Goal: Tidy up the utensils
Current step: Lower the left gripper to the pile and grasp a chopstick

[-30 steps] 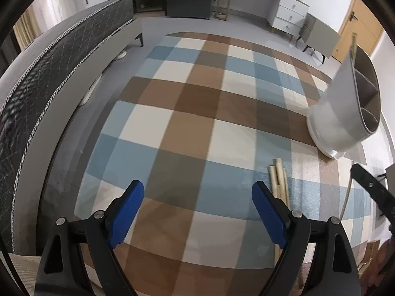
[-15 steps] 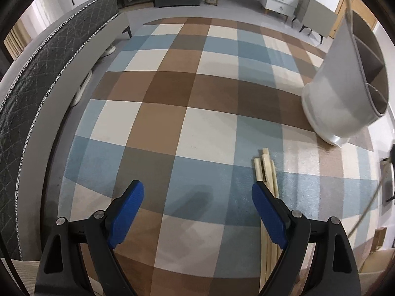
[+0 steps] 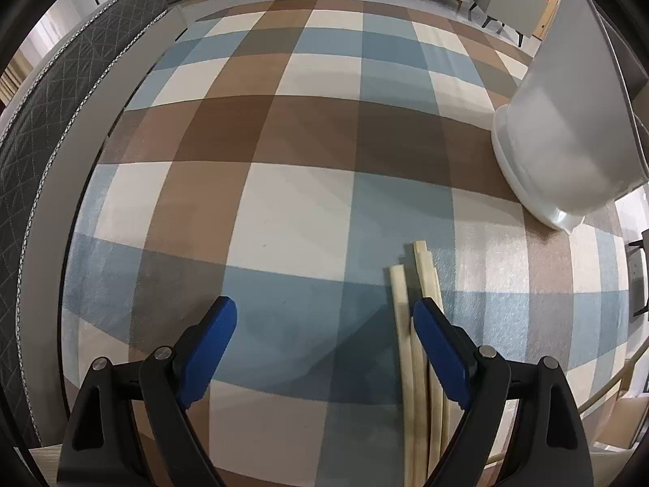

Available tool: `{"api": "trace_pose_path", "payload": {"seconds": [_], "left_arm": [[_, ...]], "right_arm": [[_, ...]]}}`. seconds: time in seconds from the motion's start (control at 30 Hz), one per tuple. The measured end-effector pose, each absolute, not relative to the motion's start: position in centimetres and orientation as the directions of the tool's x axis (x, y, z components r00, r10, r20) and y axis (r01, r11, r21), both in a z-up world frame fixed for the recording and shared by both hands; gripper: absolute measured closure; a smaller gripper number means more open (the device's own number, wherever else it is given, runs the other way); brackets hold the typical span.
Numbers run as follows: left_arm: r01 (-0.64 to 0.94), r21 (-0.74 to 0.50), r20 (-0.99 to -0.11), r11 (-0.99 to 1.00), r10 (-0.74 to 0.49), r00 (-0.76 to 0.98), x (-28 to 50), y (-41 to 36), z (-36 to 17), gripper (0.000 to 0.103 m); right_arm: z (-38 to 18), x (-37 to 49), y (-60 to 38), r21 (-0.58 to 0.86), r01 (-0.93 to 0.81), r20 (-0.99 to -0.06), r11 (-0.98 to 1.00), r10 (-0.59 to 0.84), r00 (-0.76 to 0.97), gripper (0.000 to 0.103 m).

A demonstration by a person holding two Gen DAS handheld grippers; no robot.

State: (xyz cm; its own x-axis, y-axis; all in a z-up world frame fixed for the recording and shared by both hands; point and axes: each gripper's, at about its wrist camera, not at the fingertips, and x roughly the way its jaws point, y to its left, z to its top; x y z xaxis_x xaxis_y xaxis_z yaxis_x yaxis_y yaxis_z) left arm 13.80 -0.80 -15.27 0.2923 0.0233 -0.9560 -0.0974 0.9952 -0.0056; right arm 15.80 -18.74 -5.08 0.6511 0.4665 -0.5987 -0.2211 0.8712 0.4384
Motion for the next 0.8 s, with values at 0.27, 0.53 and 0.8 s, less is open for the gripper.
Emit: {"api": "trace_pose_path", "payload": {"seconds": [0.27, 0.53, 0.8], "left_arm": [[-0.094, 0.024, -0.964, 0.995, 0.048, 0.261, 14.5, -1.2, -15.3, 0.020], [-0.098, -0.006, -0.966, 0.995, 0.019, 0.259, 14.4, -1.0, -15.3, 0.034], [-0.062, -0.045, -0.958, 0.997, -0.025, 0.286, 15.1, -1.7, -14.5, 0.099]], "right_arm": [[-5.1, 16.0, -18.6, 0.440, -0.218, -0.601, 0.871, 0.466, 0.649, 0.100], [-5.4, 16.4, -18.5, 0.448, -0.210, -0.607, 0.869, 0.468, 0.643, 0.100], [-5.5, 16.4, -18.3, 0.430, -0.215, -0.608, 0.877, 0.457, 0.649, 0.100]]}}
